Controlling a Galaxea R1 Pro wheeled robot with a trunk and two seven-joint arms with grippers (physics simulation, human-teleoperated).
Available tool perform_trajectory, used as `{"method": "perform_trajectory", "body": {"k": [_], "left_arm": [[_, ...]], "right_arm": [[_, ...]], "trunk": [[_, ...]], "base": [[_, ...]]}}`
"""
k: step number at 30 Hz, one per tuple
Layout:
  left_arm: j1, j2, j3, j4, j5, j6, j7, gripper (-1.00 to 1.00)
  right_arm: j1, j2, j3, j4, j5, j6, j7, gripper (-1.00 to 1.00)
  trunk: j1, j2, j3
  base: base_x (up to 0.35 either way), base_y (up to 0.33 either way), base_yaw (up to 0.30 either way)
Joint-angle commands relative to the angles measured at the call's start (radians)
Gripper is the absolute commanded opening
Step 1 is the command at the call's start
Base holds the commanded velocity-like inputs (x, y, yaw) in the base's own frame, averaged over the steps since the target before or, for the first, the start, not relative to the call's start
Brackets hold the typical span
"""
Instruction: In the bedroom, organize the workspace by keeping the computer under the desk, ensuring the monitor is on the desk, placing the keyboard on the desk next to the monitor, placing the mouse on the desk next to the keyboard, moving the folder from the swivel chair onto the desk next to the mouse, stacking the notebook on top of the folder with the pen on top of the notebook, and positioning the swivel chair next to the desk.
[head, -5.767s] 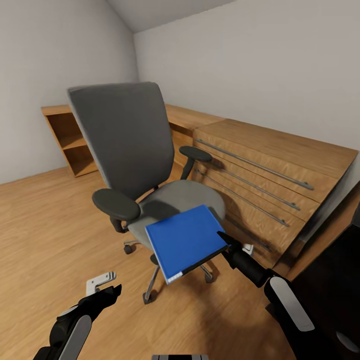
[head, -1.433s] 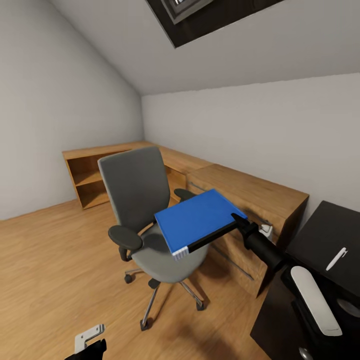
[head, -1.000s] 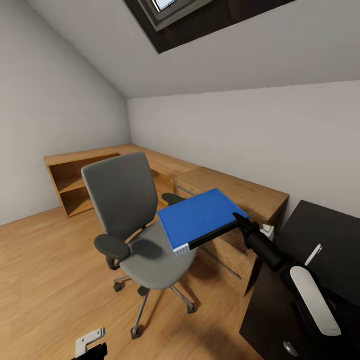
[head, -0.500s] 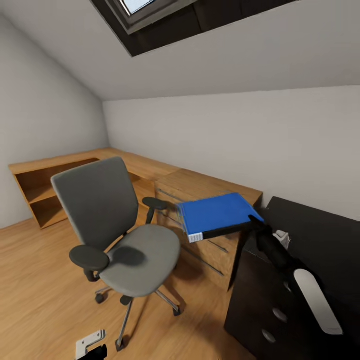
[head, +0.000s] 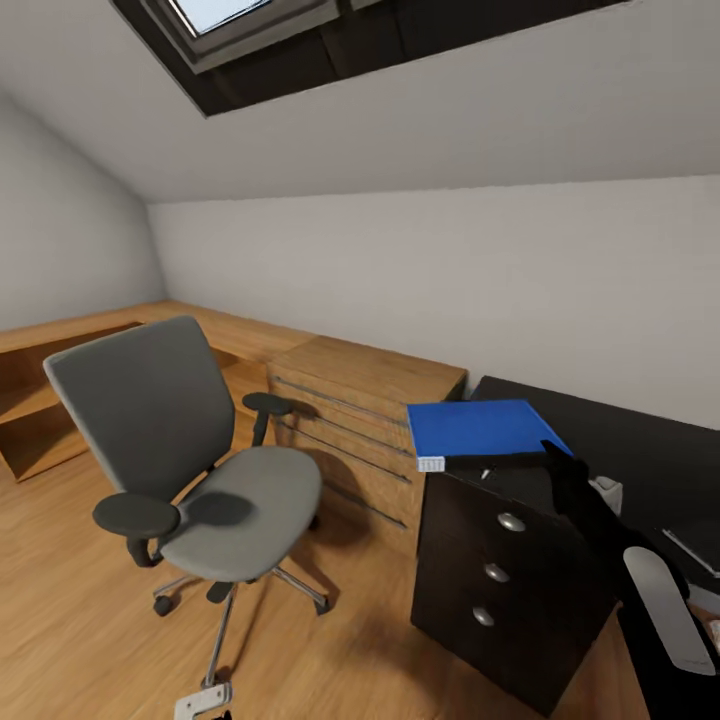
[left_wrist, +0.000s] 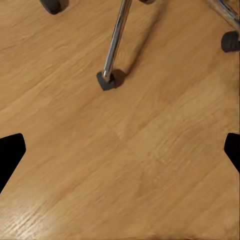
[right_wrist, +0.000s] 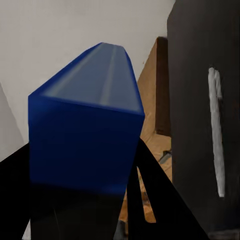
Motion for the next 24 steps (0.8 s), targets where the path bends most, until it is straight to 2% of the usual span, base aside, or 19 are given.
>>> {"method": "perform_trajectory", "body": {"k": [1, 3, 7, 24], "left_arm": [[-0.001, 0.001, -0.022, -0.002, 0.005, 0.001, 0.01, 1.0], [-0.001, 0.001, -0.052, -0.003, 0.005, -0.014, 0.01, 1.0], [-0.001, 0.0, -0.063, -0.003, 0.006, -0.015, 0.01, 1.0], [-0.001, 0.0, -0.072, -0.003, 0.006, -0.016, 0.01, 1.0]], "right_arm": [[-0.001, 0.0, -0.003, 0.007, -0.014, 0.004, -0.007, -1.0], [-0.001, -0.001, -0.006, 0.019, -0.014, 0.004, -0.007, -1.0], [-0.001, -0.001, -0.006, 0.021, -0.013, -0.003, -0.007, -1.0], [-0.001, -0.002, -0.008, 0.025, -0.012, -0.052, -0.006, -1.0]], "trunk": [[0.0, -0.001, -0.001], [0.0, -0.001, 0.0], [0.0, -0.001, 0.0], [0.0, -0.001, 0.0]], "base": [[-0.062, 0.0, -0.294], [-0.022, 0.0, -0.296], [-0.001, 0.0, -0.297], [0.0, 0.0, -0.297]]}}
